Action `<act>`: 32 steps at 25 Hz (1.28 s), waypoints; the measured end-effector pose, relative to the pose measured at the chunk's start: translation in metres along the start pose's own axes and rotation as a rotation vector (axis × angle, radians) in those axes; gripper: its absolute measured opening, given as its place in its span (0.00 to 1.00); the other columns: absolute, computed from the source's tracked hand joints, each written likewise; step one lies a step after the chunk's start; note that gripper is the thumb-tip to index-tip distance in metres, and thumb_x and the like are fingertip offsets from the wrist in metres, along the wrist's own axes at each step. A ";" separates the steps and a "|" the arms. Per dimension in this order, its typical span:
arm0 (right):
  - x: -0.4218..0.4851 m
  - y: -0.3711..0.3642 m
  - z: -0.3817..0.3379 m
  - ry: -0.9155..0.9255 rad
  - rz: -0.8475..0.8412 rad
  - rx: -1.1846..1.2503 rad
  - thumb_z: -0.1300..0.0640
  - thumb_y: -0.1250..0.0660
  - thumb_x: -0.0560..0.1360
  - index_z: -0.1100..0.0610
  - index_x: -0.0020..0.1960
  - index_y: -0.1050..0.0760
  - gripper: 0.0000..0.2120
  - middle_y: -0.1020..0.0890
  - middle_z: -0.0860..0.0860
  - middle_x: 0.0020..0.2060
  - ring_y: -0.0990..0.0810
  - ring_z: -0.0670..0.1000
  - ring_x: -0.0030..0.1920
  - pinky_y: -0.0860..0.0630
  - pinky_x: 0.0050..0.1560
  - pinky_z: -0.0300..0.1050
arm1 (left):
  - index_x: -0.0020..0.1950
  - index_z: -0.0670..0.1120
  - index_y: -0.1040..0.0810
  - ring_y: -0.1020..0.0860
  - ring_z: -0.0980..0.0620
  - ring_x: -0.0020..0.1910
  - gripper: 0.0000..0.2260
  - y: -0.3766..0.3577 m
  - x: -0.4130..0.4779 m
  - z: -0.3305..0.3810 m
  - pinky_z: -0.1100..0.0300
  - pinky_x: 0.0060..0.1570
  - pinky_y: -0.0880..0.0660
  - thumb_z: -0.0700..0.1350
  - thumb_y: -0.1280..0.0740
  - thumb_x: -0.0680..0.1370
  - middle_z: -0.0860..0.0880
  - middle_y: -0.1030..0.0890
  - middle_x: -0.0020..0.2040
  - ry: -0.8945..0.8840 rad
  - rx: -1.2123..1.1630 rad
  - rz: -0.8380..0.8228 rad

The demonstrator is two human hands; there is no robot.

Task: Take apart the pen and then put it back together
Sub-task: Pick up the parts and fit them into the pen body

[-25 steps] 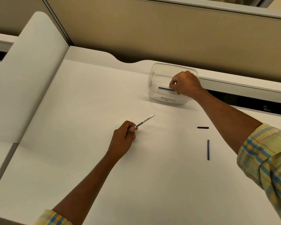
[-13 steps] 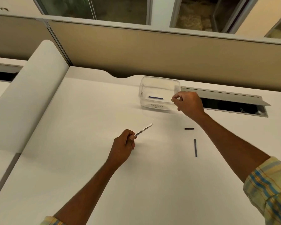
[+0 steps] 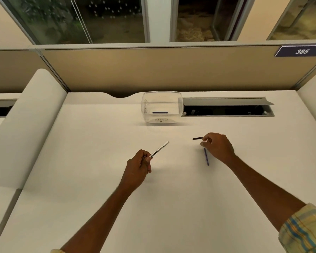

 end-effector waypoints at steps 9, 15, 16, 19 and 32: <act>-0.040 -0.034 0.033 -0.238 0.018 -0.131 0.52 0.26 0.76 0.55 0.39 0.16 0.09 0.13 0.54 0.41 0.14 0.60 0.45 0.26 0.42 0.45 | 0.51 0.50 0.23 0.20 0.55 0.33 0.07 -0.008 -0.013 0.007 0.41 0.50 0.18 0.42 0.39 0.87 0.45 0.15 0.36 -0.010 0.009 -0.001; -0.048 -0.038 0.023 -0.234 0.059 -0.202 0.54 0.26 0.76 0.56 0.47 0.13 0.06 0.13 0.55 0.45 0.13 0.61 0.48 0.21 0.43 0.45 | 0.51 0.51 0.24 0.19 0.53 0.36 0.07 -0.011 -0.018 0.006 0.39 0.51 0.18 0.43 0.39 0.87 0.49 0.16 0.34 -0.017 0.023 -0.004; -0.049 -0.038 0.022 -0.231 0.058 -0.208 0.55 0.27 0.76 0.56 0.47 0.13 0.05 0.13 0.55 0.45 0.13 0.61 0.47 0.22 0.42 0.45 | 0.51 0.51 0.24 0.18 0.52 0.36 0.08 -0.011 -0.019 0.005 0.38 0.51 0.18 0.43 0.39 0.87 0.50 0.16 0.34 -0.017 0.024 -0.004; -0.051 -0.037 0.018 -0.216 0.060 -0.224 0.59 0.30 0.74 0.57 0.45 0.15 0.05 0.14 0.55 0.43 0.14 0.61 0.45 0.21 0.42 0.46 | 0.51 0.51 0.24 0.18 0.51 0.37 0.08 -0.011 -0.022 0.005 0.38 0.51 0.18 0.43 0.39 0.87 0.48 0.16 0.35 -0.027 0.032 -0.006; -0.051 -0.023 0.011 -0.130 -0.080 0.131 0.57 0.31 0.71 0.53 0.39 0.18 0.04 0.13 0.49 0.34 0.13 0.53 0.37 0.14 0.43 0.52 | 0.51 0.50 0.24 0.19 0.53 0.35 0.07 -0.007 -0.029 0.004 0.40 0.50 0.18 0.42 0.39 0.87 0.50 0.17 0.34 -0.042 0.036 -0.016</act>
Point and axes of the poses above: each hand's wrist, its own x-axis towards the middle knuckle, its own y-axis out of the back of the hand, z = x × y, the point moved 4 cm from there along x, towards the middle knuckle
